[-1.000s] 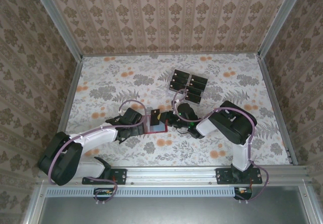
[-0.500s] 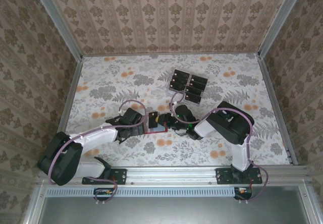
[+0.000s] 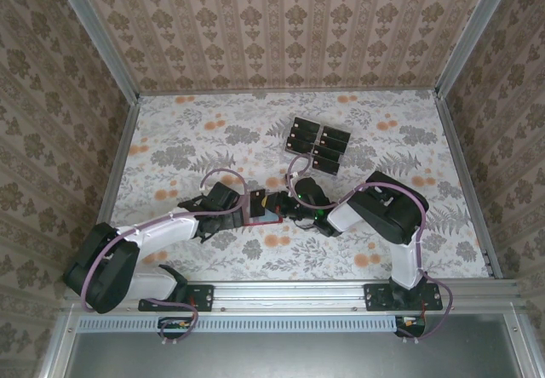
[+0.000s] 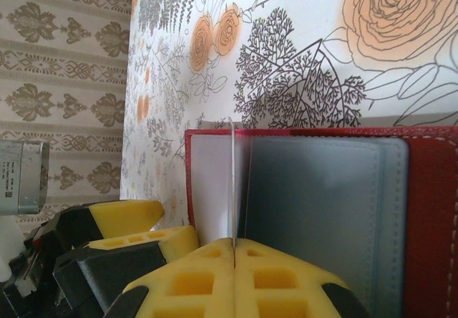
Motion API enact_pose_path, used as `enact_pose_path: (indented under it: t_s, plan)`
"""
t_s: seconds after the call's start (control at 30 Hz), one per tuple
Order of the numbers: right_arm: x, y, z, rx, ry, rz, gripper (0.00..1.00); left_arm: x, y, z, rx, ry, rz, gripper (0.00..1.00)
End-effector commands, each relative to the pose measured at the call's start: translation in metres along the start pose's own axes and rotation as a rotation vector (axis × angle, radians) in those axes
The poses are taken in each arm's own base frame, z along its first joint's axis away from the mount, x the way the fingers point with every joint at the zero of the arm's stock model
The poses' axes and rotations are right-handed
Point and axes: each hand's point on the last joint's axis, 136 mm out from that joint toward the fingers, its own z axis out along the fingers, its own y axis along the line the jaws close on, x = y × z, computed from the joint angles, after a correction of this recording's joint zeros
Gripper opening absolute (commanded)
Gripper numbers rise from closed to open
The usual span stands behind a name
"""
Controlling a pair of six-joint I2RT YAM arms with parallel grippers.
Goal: Put the credit cards into the card holder
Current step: Insert the credit card into the card slot.
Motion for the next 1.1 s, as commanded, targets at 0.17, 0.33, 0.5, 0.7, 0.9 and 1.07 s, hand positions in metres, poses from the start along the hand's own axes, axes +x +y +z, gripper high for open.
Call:
enact_pose_path:
  t_s: [0.17, 0.33, 0.5, 0.7, 0.9, 1.07]
  plan:
    - [0.016, -0.005, 0.001, -0.002, 0.036, 0.024, 0.0, 0.015, 0.011, 0.005, -0.028, 0.046, -0.009, 1.0]
    - [0.02, -0.009, -0.003, 0.005, 0.037, 0.04, 0.0, 0.015, 0.01, 0.004, -0.026, 0.046, -0.009, 1.0]
    - [0.023, -0.012, -0.005, 0.014, 0.045, 0.047, 0.0, 0.015, 0.011, 0.004, -0.027, 0.045, -0.007, 1.0]
    - [0.025, -0.012, 0.001, 0.019, 0.068, 0.053, 0.0, 0.016, 0.011, 0.005, -0.027, 0.045, -0.008, 1.0]
    - [0.027, -0.009, 0.009, 0.009, 0.093, 0.054, 0.0, 0.016, 0.011, 0.005, -0.026, 0.047, -0.008, 1.0]
    - [0.03, -0.007, 0.014, 0.011, 0.111, 0.052, 0.0, 0.016, 0.01, 0.004, -0.022, 0.045, -0.009, 1.0]
